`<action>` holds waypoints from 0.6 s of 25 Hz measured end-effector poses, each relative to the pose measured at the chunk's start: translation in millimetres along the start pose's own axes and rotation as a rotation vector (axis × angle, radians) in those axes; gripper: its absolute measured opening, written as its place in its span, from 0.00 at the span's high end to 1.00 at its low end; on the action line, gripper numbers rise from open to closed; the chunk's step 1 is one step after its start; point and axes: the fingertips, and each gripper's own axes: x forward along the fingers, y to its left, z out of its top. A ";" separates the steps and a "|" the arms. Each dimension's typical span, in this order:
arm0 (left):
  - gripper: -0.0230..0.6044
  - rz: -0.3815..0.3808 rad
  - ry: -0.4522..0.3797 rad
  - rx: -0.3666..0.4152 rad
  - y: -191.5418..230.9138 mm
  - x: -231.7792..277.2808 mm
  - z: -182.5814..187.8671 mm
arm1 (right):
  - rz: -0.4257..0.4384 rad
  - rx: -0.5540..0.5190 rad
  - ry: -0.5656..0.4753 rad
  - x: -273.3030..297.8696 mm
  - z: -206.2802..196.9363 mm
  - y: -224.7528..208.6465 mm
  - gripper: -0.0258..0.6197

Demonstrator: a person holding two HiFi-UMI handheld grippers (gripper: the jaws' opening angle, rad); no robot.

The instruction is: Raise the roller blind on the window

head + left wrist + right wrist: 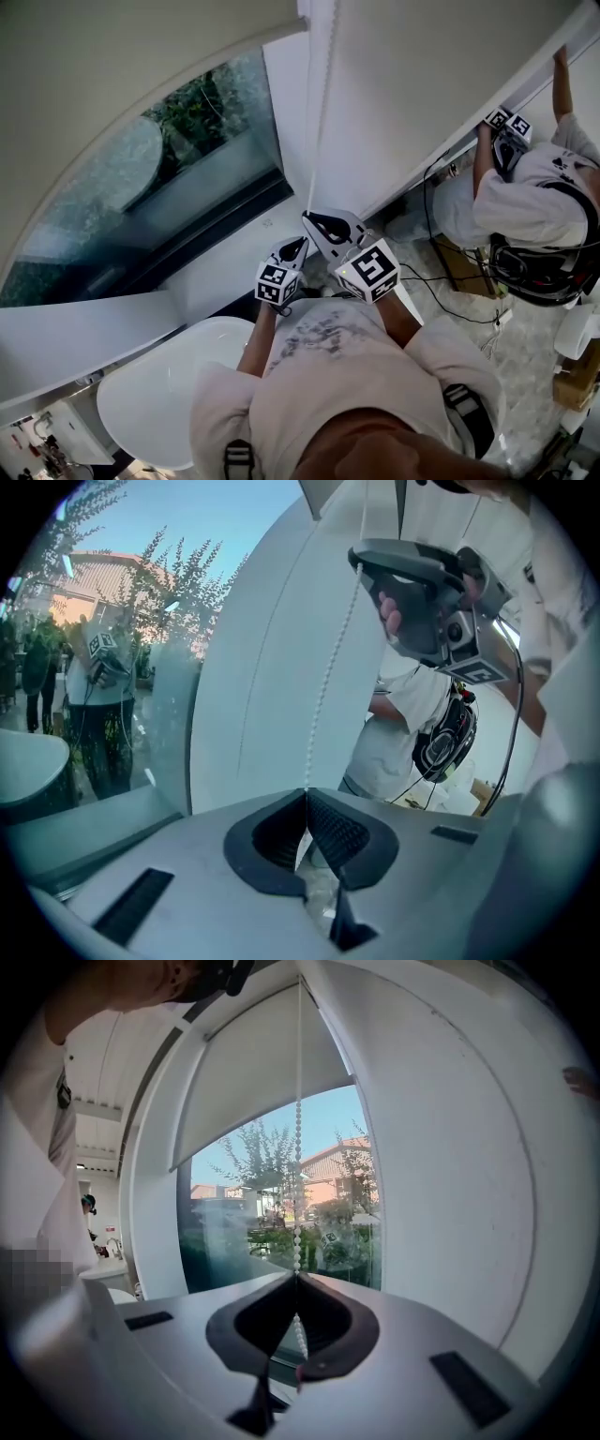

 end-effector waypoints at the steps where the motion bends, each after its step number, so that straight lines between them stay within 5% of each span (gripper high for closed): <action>1: 0.95 -0.002 -0.008 -0.002 0.2 -2.2 3.1 | 0.002 -0.001 0.001 1.9 -0.5 -1.2 0.87; 8: 0.84 -0.020 -0.107 0.007 -5.6 -40.8 61.2 | 0.007 -0.016 0.000 10.9 -1.7 -3.2 0.87; 15: 0.84 -0.081 -0.269 0.082 -33.8 -92.6 178.4 | 0.004 -0.010 -0.007 7.4 -1.2 -4.9 0.87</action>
